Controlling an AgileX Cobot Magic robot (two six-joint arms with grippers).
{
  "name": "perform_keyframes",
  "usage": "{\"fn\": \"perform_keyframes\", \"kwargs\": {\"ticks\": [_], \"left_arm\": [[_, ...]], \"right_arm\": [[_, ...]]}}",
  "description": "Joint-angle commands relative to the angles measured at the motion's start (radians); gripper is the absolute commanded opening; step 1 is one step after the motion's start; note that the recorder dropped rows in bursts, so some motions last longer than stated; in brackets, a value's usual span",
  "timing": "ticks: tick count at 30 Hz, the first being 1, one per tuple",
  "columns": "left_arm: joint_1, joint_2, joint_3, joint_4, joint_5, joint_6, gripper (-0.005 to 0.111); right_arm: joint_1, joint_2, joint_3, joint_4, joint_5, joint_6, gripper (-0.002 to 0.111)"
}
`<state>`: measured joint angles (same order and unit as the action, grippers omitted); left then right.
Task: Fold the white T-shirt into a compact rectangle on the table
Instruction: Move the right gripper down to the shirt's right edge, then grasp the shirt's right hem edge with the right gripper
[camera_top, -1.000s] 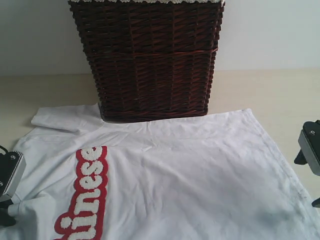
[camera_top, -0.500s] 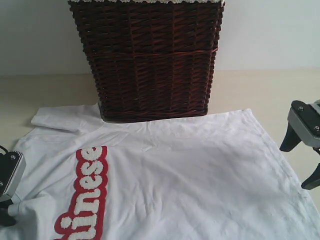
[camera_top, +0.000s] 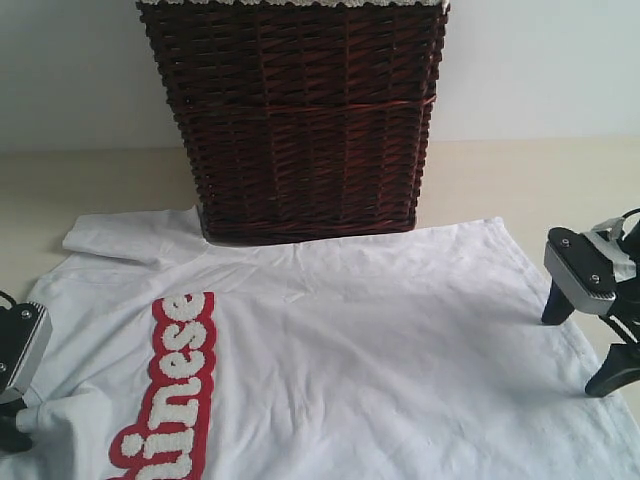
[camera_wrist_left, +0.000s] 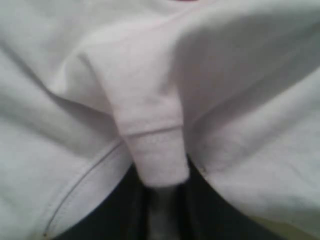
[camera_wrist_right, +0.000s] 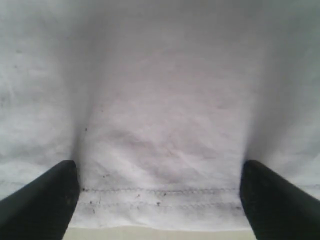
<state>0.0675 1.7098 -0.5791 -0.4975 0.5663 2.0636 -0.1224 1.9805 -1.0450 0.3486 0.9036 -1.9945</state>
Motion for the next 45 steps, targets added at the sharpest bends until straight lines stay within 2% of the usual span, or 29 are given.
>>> {"fn": "perform_keyframes", "kwargs": {"ticks": [1, 6, 9, 13, 15, 17, 22, 25, 32, 37, 45], "left_arm": [[0.001, 0.079, 0.044, 0.118, -0.232, 0.001, 0.0], [0.001, 0.079, 0.044, 0.118, -0.232, 0.001, 0.0], [0.001, 0.079, 0.044, 0.118, -0.232, 0.001, 0.0], [0.001, 0.079, 0.044, 0.118, -0.232, 0.001, 0.0], [0.001, 0.079, 0.044, 0.118, -0.232, 0.001, 0.0], [0.001, 0.079, 0.044, 0.118, -0.232, 0.001, 0.0], [0.001, 0.079, 0.044, 0.118, -0.232, 0.001, 0.0], [0.001, 0.079, 0.044, 0.118, -0.232, 0.001, 0.0], [0.001, 0.079, 0.044, 0.118, -0.232, 0.001, 0.0], [0.001, 0.079, 0.044, 0.118, -0.232, 0.001, 0.0], [0.001, 0.079, 0.044, 0.118, -0.232, 0.001, 0.0]], "right_arm": [[0.0, 0.045, 0.011, -0.072, -0.017, 0.035, 0.074], [0.0, 0.045, 0.011, -0.092, -0.019, 0.042, 0.031], [0.0, 0.045, 0.011, -0.12, -0.019, 0.076, 0.021], [0.0, 0.045, 0.011, -0.13, -0.019, 0.09, 0.017], [0.0, 0.045, 0.011, -0.124, -0.012, 0.09, 0.018], [0.0, 0.045, 0.011, -0.123, -0.012, 0.09, 0.024], [0.0, 0.045, 0.011, -0.107, -0.023, 0.09, 0.06], [0.0, 0.045, 0.011, -0.106, -0.064, 0.095, 0.071], [0.0, -0.036, 0.011, -0.084, -0.145, 0.091, 0.074], [0.0, -0.154, 0.011, 0.089, -0.115, 0.079, 0.074], [-0.002, -0.23, 0.011, 0.348, -0.102, 0.236, 0.074]]}}
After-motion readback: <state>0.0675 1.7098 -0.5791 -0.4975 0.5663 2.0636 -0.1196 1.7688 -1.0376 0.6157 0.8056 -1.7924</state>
